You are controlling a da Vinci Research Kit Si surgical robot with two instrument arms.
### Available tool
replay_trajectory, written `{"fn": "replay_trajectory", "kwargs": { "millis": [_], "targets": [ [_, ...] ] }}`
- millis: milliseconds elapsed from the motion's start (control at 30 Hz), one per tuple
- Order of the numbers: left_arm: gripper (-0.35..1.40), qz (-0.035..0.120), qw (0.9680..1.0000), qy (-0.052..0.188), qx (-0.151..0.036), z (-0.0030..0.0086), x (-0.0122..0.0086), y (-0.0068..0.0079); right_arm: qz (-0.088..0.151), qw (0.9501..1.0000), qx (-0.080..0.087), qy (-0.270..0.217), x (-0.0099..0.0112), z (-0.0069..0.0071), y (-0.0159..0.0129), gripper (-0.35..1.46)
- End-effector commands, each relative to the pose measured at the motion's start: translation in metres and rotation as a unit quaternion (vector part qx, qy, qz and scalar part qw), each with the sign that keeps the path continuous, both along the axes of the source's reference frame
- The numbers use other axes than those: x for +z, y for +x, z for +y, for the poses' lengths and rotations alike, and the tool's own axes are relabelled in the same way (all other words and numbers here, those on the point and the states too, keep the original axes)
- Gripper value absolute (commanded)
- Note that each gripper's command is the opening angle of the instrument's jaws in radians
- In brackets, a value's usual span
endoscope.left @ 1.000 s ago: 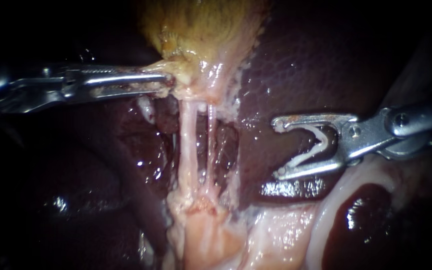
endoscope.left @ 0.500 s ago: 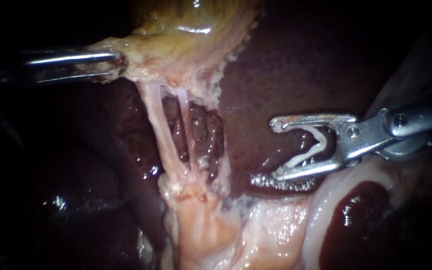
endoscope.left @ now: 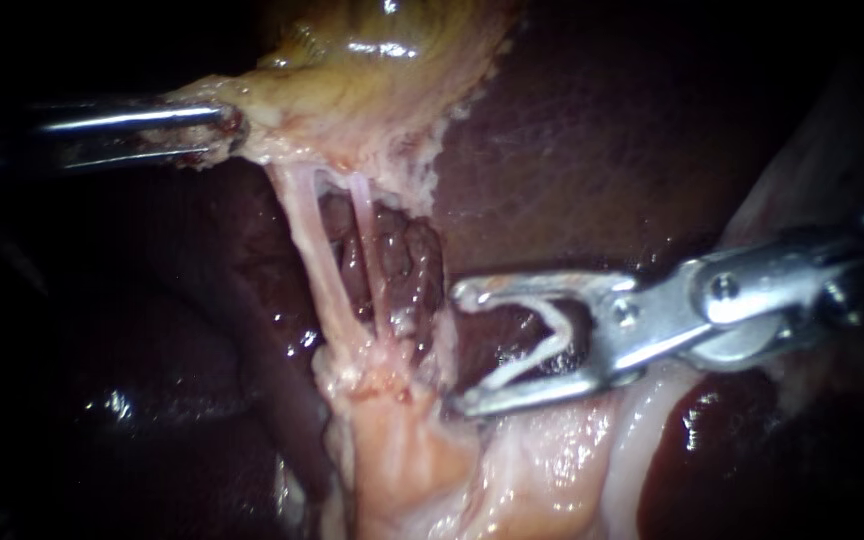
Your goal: Clipping first clip left tube
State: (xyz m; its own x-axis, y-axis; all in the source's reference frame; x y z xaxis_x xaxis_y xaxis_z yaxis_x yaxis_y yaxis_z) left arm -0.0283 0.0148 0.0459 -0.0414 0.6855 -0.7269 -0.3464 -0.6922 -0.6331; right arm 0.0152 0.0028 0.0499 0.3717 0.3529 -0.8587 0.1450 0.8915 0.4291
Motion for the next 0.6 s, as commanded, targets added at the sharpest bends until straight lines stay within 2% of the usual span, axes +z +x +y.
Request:
{"fn": "replay_trajectory", "kwargs": {
  "millis": [33, 333, 600],
  "targets": [
    [-0.35, 0.0, 1.0, 0.0, 0.0, 0.0, 0.0, -0.0001, -0.002, 1.0, 0.002, 0.005, 0.0002, -0.0002, 0.0006, 0.5],
    [-0.35, 0.0, 1.0, -0.001, 0.0, -0.0002, 0.0001, -0.0002, -0.009, 0.9999, 0.008, 0.011, 0.003, -0.0014, 0.0048, 0.5],
    [-0.35, 0.0, 1.0, -0.001, 0.0, -0.0002, 0.0, -0.0002, -0.014, 0.9998, 0.012, 0.006, 0.0059, -0.0012, 0.0066, 0.5]
  ]
}}
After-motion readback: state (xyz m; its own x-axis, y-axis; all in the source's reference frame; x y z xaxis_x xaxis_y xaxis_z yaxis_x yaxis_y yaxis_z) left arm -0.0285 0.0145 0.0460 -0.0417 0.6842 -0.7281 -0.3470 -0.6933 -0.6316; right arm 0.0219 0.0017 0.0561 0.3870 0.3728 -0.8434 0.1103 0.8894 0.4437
